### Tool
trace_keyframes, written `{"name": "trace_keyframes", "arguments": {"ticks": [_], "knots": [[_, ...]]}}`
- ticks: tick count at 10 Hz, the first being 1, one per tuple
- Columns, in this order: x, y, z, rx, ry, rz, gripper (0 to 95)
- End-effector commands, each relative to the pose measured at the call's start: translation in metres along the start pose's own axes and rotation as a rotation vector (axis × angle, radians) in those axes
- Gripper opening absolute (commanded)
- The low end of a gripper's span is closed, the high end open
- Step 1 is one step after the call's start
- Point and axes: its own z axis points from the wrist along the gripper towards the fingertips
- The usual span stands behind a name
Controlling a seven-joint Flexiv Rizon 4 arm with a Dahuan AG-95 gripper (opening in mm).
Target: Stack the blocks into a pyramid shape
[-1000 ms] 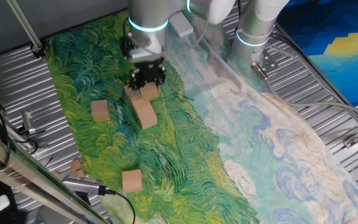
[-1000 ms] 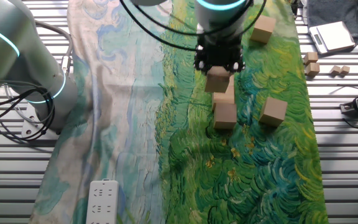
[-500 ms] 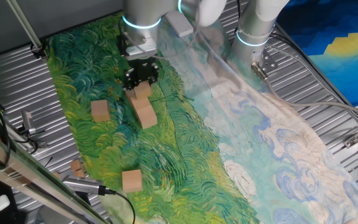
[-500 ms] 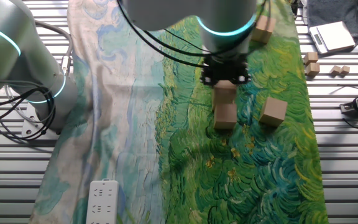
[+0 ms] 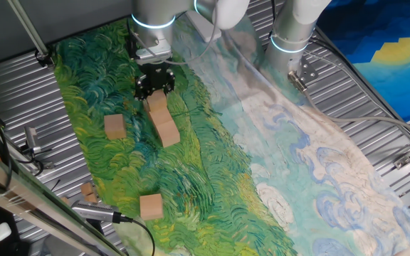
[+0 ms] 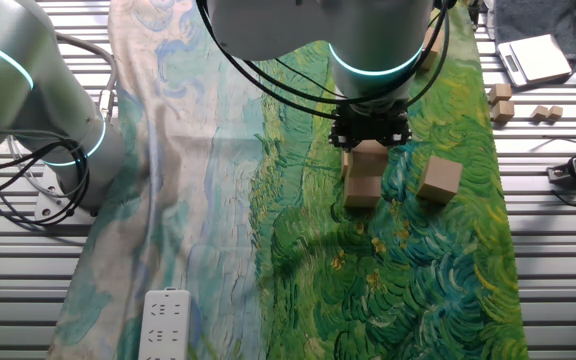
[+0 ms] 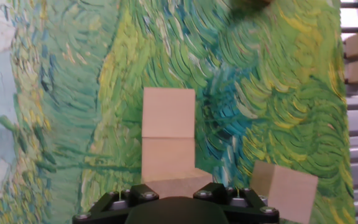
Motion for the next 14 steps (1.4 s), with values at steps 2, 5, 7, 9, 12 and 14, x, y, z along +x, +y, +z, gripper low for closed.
{"name": "trace_keyframes", "arguments": {"ticks": [2, 5, 7, 9, 12, 14], "knots": [[0.000, 0.000, 0.005, 0.007, -0.008, 0.006, 0.0], [0.000, 0.000, 0.007, 0.009, -0.011, 0.005, 0.0], [-0.001, 0.000, 0.009, 0.011, -0.011, 0.007, 0.0], [-0.003, -0.001, 0.011, 0.012, -0.009, 0.007, 0.0], [-0.003, 0.000, 0.014, 0.015, -0.007, 0.006, 0.0], [-0.003, 0.000, 0.016, 0.016, -0.007, 0.006, 0.0]]}}
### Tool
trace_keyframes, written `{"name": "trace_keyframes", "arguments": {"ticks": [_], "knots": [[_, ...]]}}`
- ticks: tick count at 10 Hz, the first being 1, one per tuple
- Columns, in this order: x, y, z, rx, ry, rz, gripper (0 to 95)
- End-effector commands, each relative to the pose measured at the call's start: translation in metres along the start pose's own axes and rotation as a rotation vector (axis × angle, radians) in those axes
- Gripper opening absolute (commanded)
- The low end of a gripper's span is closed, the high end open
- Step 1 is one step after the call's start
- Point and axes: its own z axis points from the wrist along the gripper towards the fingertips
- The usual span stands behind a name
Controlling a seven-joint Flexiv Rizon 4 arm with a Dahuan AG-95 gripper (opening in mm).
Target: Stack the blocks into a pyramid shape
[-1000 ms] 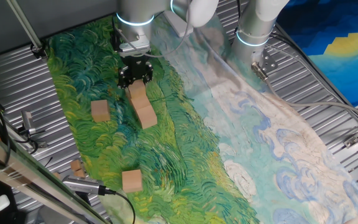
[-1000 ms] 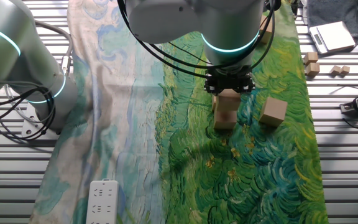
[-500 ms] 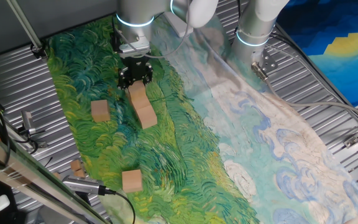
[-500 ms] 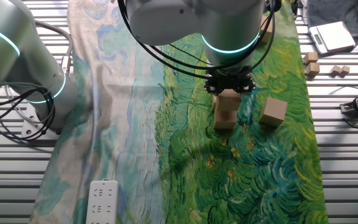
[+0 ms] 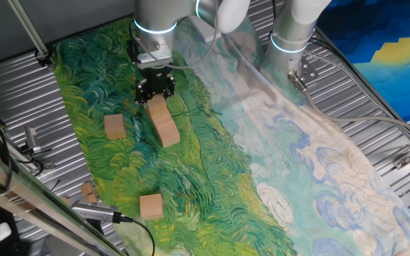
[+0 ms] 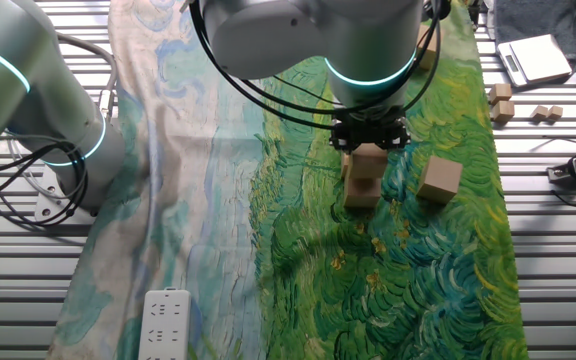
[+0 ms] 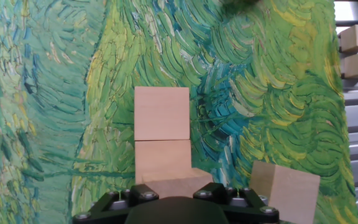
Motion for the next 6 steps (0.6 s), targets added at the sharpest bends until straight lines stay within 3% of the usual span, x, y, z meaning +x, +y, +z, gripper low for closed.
{"name": "trace_keyframes", "arguments": {"ticks": [1, 6], "knots": [[-0.0002, 0.0002, 0.0011, 0.001, 0.001, 0.000, 0.0], [-0.0002, 0.0003, 0.0027, 0.007, 0.001, 0.004, 0.0]]}}
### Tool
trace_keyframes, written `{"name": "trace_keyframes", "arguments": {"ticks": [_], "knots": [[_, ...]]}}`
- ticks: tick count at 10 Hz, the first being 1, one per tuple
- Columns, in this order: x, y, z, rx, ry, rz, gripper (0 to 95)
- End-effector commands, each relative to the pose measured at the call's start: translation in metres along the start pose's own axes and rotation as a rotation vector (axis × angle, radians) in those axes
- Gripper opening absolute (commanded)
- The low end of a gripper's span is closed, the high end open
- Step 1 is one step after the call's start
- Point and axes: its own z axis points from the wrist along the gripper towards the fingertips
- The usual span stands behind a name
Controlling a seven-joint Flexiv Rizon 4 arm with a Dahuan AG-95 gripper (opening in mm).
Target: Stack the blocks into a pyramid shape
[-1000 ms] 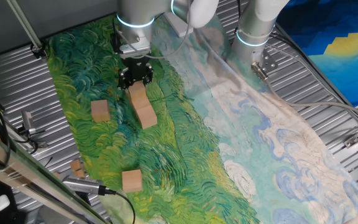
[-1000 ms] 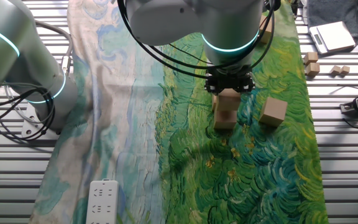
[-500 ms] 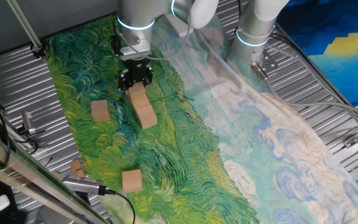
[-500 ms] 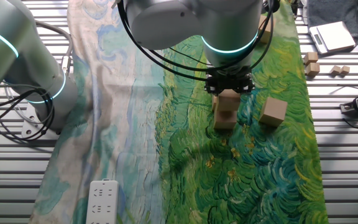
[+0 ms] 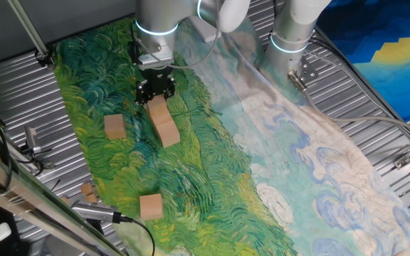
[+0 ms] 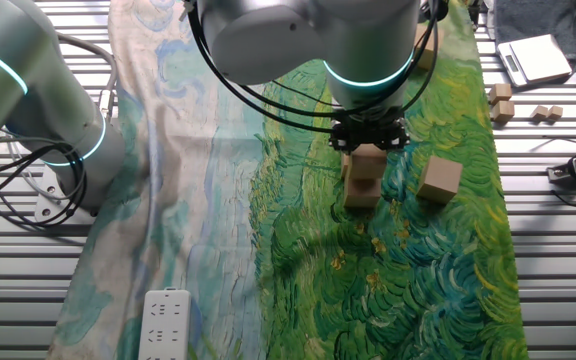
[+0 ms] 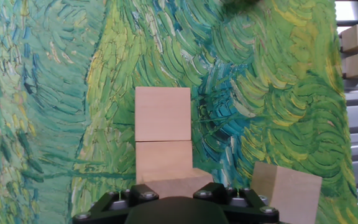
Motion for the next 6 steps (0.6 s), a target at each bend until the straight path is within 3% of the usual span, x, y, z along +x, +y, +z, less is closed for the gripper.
{"name": "trace_keyframes", "arguments": {"ticks": [1, 6], "knots": [[0.0001, 0.0000, -0.0002, 0.002, 0.001, 0.003, 0.0], [0.0005, 0.0004, 0.0042, 0.009, 0.000, 0.006, 0.0]]}}
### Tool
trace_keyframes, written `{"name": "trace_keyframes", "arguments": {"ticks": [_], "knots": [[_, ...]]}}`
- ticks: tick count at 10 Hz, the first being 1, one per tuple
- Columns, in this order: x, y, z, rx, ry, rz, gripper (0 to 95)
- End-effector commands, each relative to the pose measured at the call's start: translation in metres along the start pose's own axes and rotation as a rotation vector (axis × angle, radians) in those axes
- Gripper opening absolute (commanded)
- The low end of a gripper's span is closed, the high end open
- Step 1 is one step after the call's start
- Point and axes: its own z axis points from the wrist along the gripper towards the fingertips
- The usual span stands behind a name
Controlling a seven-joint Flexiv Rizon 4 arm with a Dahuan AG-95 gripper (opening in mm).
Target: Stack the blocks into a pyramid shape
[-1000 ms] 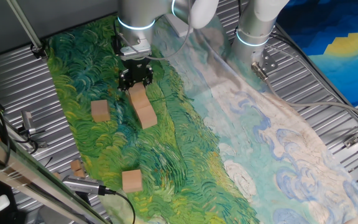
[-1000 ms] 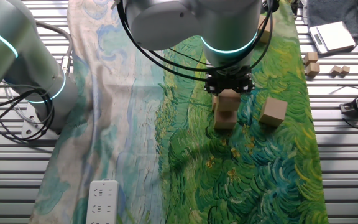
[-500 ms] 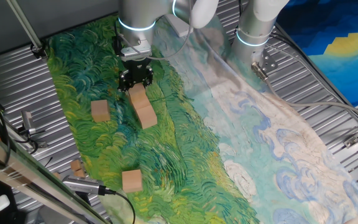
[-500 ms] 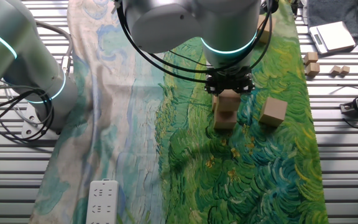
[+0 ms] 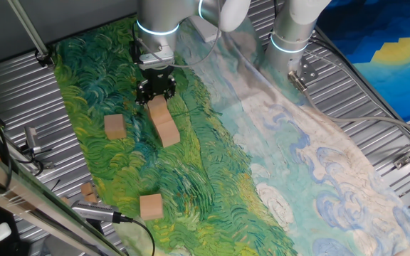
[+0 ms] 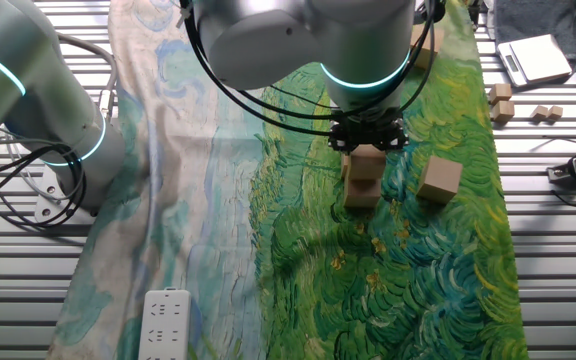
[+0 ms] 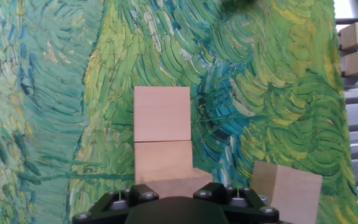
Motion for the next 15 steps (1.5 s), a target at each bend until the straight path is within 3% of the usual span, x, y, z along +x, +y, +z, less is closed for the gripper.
{"name": "trace_keyframes", "arguments": {"ticks": [1, 15], "knots": [[0.0002, 0.0000, 0.0020, 0.005, -0.001, 0.000, 0.0], [0.0003, 0.0003, 0.0043, 0.011, 0.000, -0.011, 0.0]]}}
